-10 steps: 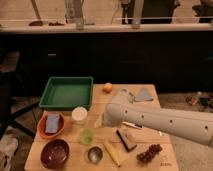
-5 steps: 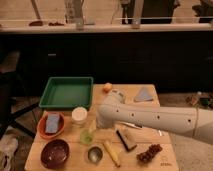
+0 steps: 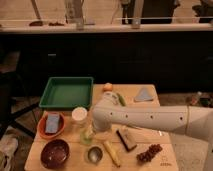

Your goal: Stack cups on top of each other

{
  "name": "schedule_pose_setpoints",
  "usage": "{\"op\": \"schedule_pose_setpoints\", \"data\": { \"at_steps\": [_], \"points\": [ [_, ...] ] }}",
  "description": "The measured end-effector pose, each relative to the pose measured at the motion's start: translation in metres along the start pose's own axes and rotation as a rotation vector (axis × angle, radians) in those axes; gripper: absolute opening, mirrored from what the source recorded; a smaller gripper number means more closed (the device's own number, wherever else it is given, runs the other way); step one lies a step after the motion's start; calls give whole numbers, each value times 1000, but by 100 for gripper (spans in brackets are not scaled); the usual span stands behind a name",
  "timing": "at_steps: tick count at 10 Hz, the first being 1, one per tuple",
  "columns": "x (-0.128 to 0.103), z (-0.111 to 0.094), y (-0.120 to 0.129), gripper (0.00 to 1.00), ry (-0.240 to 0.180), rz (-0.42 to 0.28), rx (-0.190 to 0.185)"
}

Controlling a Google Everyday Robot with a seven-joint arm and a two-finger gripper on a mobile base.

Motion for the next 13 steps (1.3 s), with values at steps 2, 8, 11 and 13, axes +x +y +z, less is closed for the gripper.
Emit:
{"op": "schedule_pose_setpoints", "data": {
  "at_steps": [2,8,11,13],
  "points": [
    [1,6,-5,80,-14,-18,-2],
    [7,24,-14,80,-39,-38,12],
    [9,31,-11,80,-40,-30,29],
    [10,35,-9,80,-46,-27,36]
  ]
}}
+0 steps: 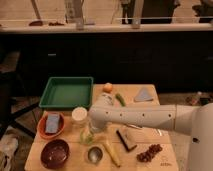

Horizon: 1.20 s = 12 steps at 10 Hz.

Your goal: Stack cups on top of each other

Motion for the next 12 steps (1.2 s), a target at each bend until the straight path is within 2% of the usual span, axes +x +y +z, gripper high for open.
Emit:
{"op": "schedule_pose_setpoints", "data": {
  "at_steps": [3,4,9,11,12],
  "points": [
    [-1,6,-1,79,-19,-10,8],
    [-2,7,-3,73,-23,-20,9],
    [-4,10,-7,21,-40,-47,9],
    [-5,10,-9,4,-43,-57,11],
    [-5,9,-10,0,-42,-58,13]
  ]
}}
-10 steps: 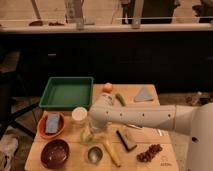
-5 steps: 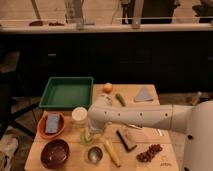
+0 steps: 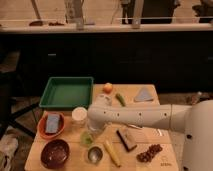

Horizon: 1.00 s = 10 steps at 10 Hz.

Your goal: Stack cups on top of each other

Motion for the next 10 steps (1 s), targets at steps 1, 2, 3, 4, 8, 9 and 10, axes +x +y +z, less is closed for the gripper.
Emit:
{"op": "schedule_pose_setpoints", "data": {
  "at_steps": [1,2,3,4,8,9,10],
  "points": [
    [0,-2,0,0,4,0,2],
    [0,-5,1,0,13,4,6],
    [0,-10,2,0,28,7,11],
    [1,-16,2,0,42,8,19],
    [7,-49,0,0,82,13,45],
    [8,-60,-4,0,82,7,47],
    [7,-73,-6,0,79,1,44]
  ]
}}
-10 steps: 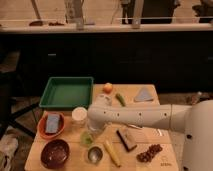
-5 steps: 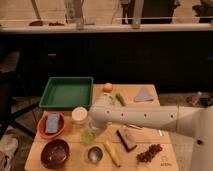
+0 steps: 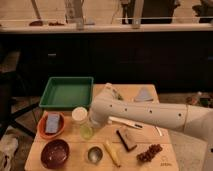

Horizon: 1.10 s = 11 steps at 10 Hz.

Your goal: Stack cups on top of each other

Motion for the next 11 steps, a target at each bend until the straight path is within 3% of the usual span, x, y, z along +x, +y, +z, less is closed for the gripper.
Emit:
{"op": "schedule_pose_setpoints", "data": {
  "at_steps": [3,6,11],
  "points": [
    [-4,-22,-7,0,-2,-30,-15],
    [-26,-41,-1,0,5,-38,-32],
    [-62,-57,12,0,52,34,-48]
  ]
}}
